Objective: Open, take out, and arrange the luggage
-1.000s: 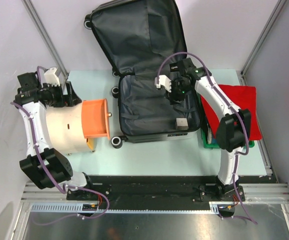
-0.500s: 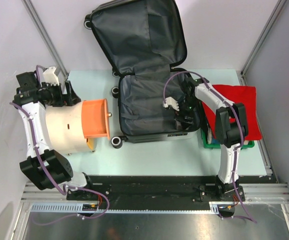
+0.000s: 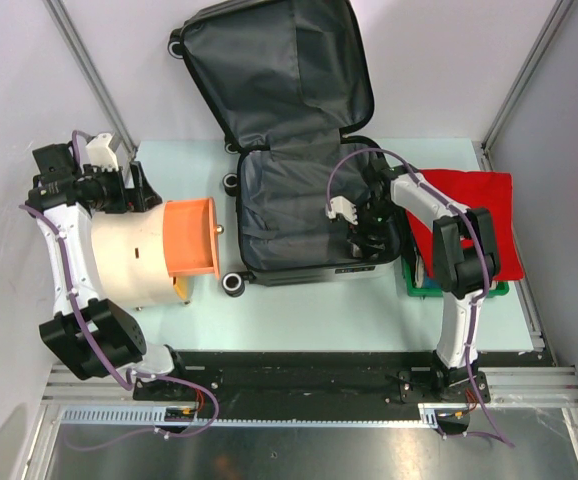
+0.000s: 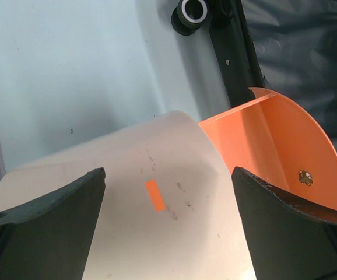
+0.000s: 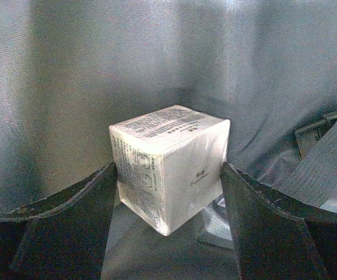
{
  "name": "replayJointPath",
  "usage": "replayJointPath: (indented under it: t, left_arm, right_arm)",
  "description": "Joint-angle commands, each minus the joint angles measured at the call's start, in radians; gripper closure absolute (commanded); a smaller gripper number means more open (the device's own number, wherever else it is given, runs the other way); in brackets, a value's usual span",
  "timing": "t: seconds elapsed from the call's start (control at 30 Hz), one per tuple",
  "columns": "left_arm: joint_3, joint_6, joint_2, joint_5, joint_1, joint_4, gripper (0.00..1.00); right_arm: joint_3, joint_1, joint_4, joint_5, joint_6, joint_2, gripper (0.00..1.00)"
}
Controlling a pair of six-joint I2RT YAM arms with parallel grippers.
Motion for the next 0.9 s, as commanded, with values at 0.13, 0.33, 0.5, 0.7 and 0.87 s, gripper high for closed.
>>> replayJointPath:
  t: [0.13, 0.33, 0.5, 0.7, 0.87]
  left_arm:
    - [0.053, 0.004, -0.016, 0.008, -0.007, -0.001, 0.05]
    - [0.099, -0.001, -0.029, -0.003, -0.007, -0.003, 0.04]
    - [0.166, -0.009, -0.021, 0.007, -0.007, -0.004, 0.03]
    - [0.188, -0.016, -0.018, 0.016, -0.006, -0.006, 0.03]
    - [0.172, -0.019, -0.021, 0.019, -0.007, -0.006, 0.03]
  right_arm:
    - [0.054, -0.006, 0.029, -0.047, 0.031, -0.088, 0.68]
    - [0.194, -0.009, 0.012, -0.147, 0.097, -0.1, 0.81]
    - [0.243, -0.002, 0.072, -0.195, 0.144, -0.1, 0.82]
    - [0.309, 0.012, -0.105, -0.165, 0.014, -0.043, 0.47]
    - [0.253, -0.008, -0.297, -0.178, -0.102, -0.023, 0.24]
